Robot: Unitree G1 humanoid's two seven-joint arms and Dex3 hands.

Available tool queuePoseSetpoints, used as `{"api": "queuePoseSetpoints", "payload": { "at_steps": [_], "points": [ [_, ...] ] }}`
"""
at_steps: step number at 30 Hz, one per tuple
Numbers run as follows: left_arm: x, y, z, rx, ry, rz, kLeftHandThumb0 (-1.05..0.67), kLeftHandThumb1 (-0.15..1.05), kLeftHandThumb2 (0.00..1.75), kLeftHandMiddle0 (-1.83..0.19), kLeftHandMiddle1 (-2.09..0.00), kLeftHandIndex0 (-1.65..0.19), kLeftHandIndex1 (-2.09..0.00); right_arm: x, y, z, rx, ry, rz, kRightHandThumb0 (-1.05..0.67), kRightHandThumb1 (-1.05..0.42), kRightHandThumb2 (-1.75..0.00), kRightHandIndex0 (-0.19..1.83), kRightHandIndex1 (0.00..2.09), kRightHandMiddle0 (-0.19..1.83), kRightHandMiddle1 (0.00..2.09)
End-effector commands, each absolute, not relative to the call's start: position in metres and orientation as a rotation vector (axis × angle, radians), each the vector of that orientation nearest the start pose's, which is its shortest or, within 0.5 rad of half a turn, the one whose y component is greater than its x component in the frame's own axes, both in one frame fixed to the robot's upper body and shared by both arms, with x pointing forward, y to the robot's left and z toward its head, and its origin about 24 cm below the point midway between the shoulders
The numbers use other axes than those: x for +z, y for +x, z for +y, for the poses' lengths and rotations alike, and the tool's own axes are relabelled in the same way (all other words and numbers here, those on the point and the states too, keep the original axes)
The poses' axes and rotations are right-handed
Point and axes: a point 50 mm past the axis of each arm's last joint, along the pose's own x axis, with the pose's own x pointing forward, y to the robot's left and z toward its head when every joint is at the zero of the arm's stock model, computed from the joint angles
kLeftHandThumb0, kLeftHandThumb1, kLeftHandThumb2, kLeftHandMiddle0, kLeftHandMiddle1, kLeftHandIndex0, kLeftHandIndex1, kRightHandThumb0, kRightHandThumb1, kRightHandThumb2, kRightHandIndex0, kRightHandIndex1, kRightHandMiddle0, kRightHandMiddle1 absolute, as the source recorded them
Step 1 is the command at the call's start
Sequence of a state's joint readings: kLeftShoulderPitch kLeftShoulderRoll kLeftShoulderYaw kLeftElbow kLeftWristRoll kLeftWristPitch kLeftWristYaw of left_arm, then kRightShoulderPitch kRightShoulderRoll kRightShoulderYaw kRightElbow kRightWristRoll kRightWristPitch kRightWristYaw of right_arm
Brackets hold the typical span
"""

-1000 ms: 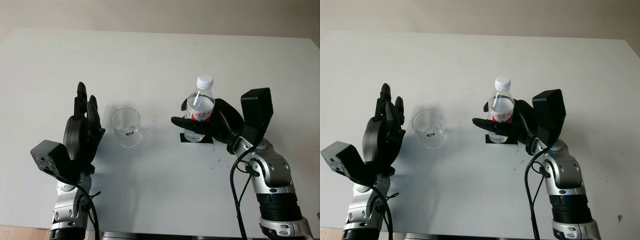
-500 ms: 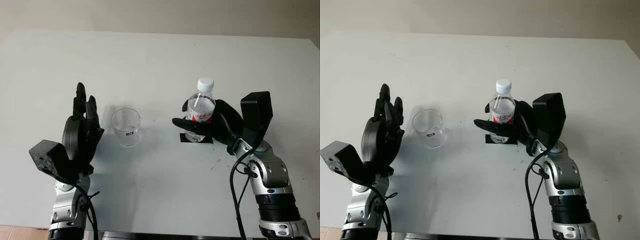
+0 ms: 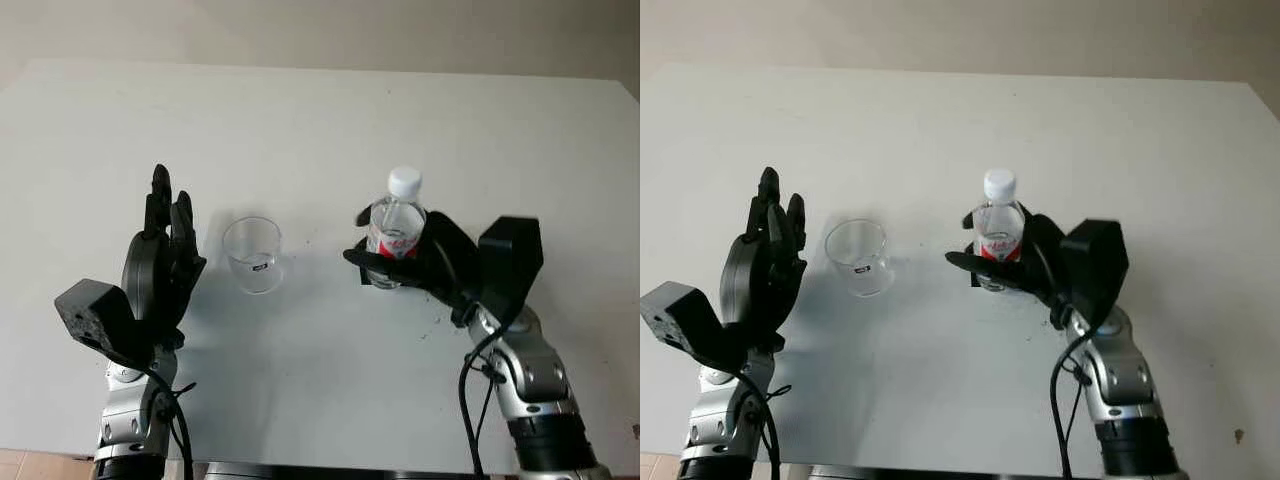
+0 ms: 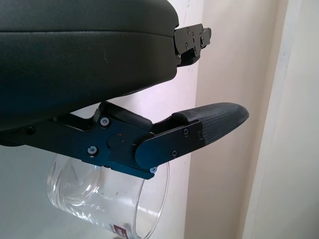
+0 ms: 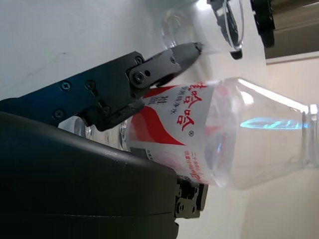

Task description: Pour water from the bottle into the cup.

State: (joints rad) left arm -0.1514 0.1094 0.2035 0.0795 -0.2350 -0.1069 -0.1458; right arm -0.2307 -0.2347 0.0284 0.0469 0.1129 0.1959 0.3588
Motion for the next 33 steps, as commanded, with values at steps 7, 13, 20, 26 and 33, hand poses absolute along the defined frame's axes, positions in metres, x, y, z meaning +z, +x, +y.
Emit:
{"api": "queuePoseSetpoints", "payload": {
  "at_steps": [7, 13, 20, 26, 33],
  "points": [
    [0.084, 0.278, 0.207, 0.014, -0.127, -0.231, -0.75, 1.05, 0.73, 0.10, -0.05, 0.14, -0.06, 0.060, 0.283, -0.166, 0.371, -0.128, 0.052, -0.71, -0.91, -0.05, -0.14, 0.11, -0.18, 0.20],
    [0.083, 0.279, 0.207, 0.010, -0.126, -0.232, -0.76, 1.05, 0.73, 0.10, -0.05, 0.15, -0.05, 0.056, 0.280, -0.168, 0.357, -0.134, 0.039, -0.75, -0.92, -0.06, -0.13, 0.08, -0.16, 0.17],
    [0.085, 0.279, 0.206, 0.016, -0.129, -0.227, -0.76, 1.05, 0.73, 0.10, -0.05, 0.14, -0.06, 0.053, 0.281, -0.171, 0.342, -0.087, 0.010, -0.79, -0.91, -0.05, -0.19, 0.00, -0.19, 0.01],
    [0.084, 0.279, 0.206, 0.014, -0.128, -0.230, -0.76, 1.05, 0.72, 0.10, -0.05, 0.15, -0.05, 0.051, 0.283, -0.176, 0.303, -0.100, -0.040, -0.89, -0.89, -0.05, -0.19, 0.00, -0.19, 0.00],
    [0.084, 0.279, 0.205, 0.008, -0.133, -0.231, -0.75, 1.05, 0.73, 0.10, -0.05, 0.15, -0.05, 0.050, 0.280, -0.170, 0.267, -0.164, -0.116, -0.96, -0.91, -0.06, -0.19, 0.00, -0.19, 0.00]
  ]
}}
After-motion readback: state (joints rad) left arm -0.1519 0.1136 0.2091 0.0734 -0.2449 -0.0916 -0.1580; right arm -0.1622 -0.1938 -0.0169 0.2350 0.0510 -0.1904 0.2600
